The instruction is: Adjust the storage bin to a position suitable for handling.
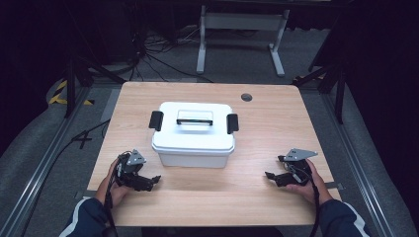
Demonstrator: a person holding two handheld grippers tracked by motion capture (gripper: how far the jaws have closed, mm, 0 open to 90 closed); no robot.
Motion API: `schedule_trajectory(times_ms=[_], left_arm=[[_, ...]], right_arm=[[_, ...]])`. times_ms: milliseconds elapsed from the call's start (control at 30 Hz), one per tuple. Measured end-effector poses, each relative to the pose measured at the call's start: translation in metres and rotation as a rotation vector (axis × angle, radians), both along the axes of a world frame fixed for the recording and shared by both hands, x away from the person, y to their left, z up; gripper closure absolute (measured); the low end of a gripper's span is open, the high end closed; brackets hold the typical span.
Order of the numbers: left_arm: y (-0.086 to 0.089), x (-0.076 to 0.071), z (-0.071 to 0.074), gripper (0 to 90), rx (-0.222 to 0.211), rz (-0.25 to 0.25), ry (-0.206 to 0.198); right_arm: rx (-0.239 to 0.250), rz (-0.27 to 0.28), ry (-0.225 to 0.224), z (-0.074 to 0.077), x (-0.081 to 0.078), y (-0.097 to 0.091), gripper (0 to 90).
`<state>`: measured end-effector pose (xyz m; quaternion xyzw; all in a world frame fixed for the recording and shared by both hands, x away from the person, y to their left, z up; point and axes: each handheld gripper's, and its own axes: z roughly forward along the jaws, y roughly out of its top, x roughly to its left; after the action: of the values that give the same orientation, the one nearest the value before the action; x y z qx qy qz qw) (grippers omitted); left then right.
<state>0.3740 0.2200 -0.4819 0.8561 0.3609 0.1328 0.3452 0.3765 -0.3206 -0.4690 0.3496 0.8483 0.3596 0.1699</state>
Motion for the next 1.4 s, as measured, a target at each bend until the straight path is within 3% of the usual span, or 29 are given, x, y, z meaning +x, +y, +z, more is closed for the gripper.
schedule_trajectory(times_ms=[233, 267, 300, 367, 567, 767, 1000, 1100, 1133, 1167, 1400], left_arm=[[0.003, -0.001, -0.001, 0.2, -0.003, -0.017, -0.007], [0.004, -0.002, -0.001, 0.2, -0.006, -0.019, 0.009], [0.005, -0.001, -0.001, 0.2, 0.000, -0.022, -0.008], [0.005, -0.001, -0.001, 0.2, 0.003, -0.023, -0.006], [0.005, -0.003, -0.001, 0.5, 0.000, -0.024, -0.007], [0.007, -0.002, 0.000, 0.5, 0.006, -0.047, -0.008], [0.007, -0.002, -0.001, 0.4, 0.001, -0.043, -0.007], [0.007, -0.001, -0.001, 0.2, -0.005, -0.045, -0.005], [0.007, -0.001, -0.001, 0.2, -0.005, -0.045, -0.005], [0.007, -0.002, -0.001, 0.2, -0.003, -0.046, -0.005], [0.008, -0.004, 0.000, 0.5, 0.004, -0.036, -0.002]], right_arm=[[0.002, 0.002, -0.001, 0.000, 0.000, 0.001, 15.1], [0.002, 0.002, -0.002, 0.000, 0.000, 0.001, 15.1], [0.000, 0.002, 0.000, 0.000, 0.000, 0.001, 15.1], [-0.008, -0.007, -0.002, 0.001, -0.001, 0.000, 14.9], [-0.025, 0.063, -0.001, 0.004, -0.002, -0.003, 23.4], [-0.028, 0.080, 0.008, 0.007, 0.000, 0.000, 25.4], [0.016, 0.102, -0.011, 0.021, -0.002, -0.003, 26.7], [0.004, 0.138, -0.019, 0.031, -0.001, -0.001, 35.7], [0.004, 0.138, -0.019, 0.031, -0.001, -0.001, 35.7], [-0.003, 0.172, -0.024, 0.039, -0.001, 0.001, 36.0], [-0.035, 0.203, -0.045, 0.059, 0.003, 0.012, 37.1]])
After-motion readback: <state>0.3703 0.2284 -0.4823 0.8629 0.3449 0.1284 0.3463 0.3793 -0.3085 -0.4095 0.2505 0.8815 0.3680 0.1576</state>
